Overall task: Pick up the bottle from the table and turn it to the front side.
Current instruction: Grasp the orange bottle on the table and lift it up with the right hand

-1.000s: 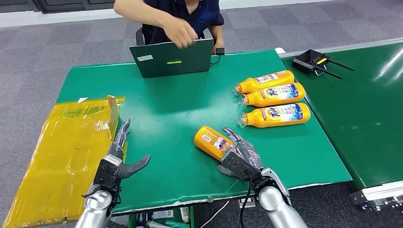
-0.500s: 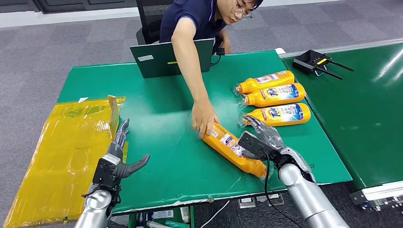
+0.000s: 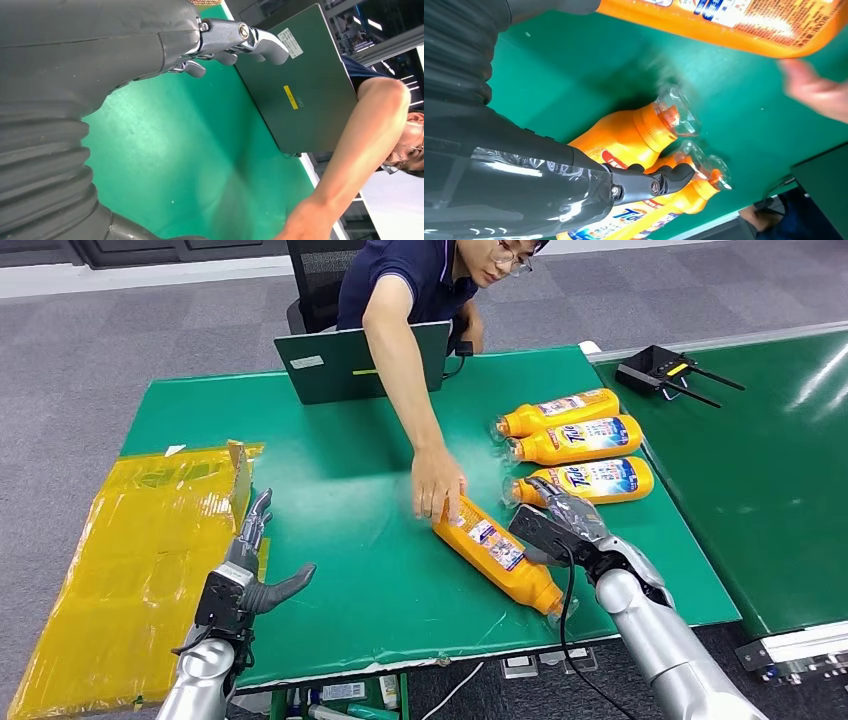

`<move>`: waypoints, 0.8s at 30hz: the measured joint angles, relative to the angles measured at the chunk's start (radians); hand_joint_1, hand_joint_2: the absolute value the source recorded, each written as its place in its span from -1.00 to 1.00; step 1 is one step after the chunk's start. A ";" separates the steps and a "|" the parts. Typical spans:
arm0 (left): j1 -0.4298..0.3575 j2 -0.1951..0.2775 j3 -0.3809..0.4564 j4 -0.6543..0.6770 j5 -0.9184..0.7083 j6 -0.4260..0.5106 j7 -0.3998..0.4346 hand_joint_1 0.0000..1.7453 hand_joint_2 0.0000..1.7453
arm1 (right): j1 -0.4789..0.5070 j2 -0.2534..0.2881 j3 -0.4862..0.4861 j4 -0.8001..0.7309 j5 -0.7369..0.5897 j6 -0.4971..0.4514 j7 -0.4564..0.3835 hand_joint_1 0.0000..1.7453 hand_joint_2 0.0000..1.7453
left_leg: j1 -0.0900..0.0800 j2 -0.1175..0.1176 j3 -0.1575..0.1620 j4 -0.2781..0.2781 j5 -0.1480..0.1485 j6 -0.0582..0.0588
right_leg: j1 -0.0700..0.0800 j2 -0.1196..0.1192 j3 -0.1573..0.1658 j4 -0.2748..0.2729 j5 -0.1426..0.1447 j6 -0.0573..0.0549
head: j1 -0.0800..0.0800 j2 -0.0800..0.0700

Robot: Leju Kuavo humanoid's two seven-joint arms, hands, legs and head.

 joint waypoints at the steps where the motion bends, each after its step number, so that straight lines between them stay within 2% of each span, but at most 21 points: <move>1: -0.001 0.000 0.000 0.001 0.000 0.000 0.000 -1.00 1.00 | -0.003 -0.001 0.002 0.005 -0.002 0.000 0.000 -1.00 1.00 | 0.000 0.000 0.000 0.000 0.000 0.000 | 0.000 0.000 0.000 0.000 0.000 0.000 | 0.000 0.000; 12: -0.007 0.001 0.000 0.004 0.019 0.001 0.000 -1.00 1.00 | -0.017 -0.018 0.022 0.028 -0.015 -0.006 -0.013 -1.00 1.00 | 0.000 0.000 -0.001 0.000 0.000 0.000 | 0.000 0.000 0.000 0.000 0.000 0.000 | 0.000 0.000; 24: -0.010 0.001 0.000 0.008 0.023 0.003 0.000 -1.00 1.00 | -0.048 -0.039 0.050 0.050 -0.004 0.004 0.010 -1.00 1.00 | 0.000 0.000 0.000 0.000 0.000 0.000 | 0.000 0.000 0.000 0.000 0.000 0.000 | 0.000 0.000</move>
